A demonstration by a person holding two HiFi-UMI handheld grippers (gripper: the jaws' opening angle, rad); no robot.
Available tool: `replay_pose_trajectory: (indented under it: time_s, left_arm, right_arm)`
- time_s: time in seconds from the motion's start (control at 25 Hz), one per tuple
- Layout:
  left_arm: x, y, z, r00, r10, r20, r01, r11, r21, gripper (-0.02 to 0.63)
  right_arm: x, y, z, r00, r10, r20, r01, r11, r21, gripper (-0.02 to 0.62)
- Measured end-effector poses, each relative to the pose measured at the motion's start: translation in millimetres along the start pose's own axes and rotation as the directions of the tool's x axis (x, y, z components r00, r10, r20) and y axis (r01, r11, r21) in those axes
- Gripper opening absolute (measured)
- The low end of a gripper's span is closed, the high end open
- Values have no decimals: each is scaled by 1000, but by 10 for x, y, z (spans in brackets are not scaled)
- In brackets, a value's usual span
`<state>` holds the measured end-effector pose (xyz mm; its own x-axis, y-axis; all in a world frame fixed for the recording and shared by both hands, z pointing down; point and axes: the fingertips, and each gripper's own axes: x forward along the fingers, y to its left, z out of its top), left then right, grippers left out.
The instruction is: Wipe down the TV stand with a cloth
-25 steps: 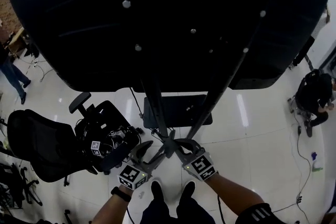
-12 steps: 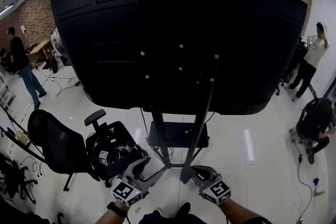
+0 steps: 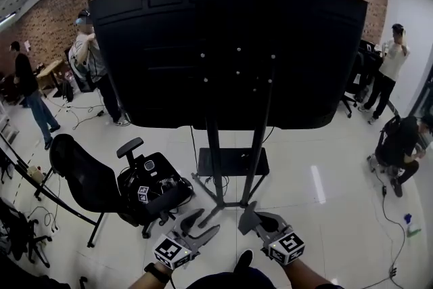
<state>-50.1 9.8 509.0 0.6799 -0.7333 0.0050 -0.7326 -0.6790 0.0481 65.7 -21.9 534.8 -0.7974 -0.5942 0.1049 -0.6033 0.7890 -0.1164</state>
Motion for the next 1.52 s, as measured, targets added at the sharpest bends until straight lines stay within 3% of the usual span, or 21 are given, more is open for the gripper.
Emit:
replay_pose_trajectory:
  time_s: [0.24, 0.48, 0.76, 1.08, 1.52]
  left_arm:
    - [-759, -540, -19, 999, -52, -6, 52, 999, -14, 304]
    - [-1097, -933, 17, 995, -95, 21, 96, 995, -10, 301]
    - [-1250, -1196, 117, 994, -107, 39, 107, 994, -13, 301]
    - [-1135, -1454, 222, 991, -124, 48, 124, 992, -3, 299]
    - [-1142, -1537, 246, 995, -80, 56, 80, 997, 2, 298]
  right_arm:
    - [-440, 822, -35, 999, -44, 24, 44, 999, 14, 11]
    - [-875, 1382, -88, 1000, -16, 17, 15, 998, 60, 11]
    - [-1209, 1504, -70, 998, -39, 47, 36, 997, 65, 9]
    - [-1418, 1566, 3, 998, -1, 60, -3, 998, 59, 9]
    - [-1442, 1760, 1, 995, 100, 16, -100, 995, 18, 9]
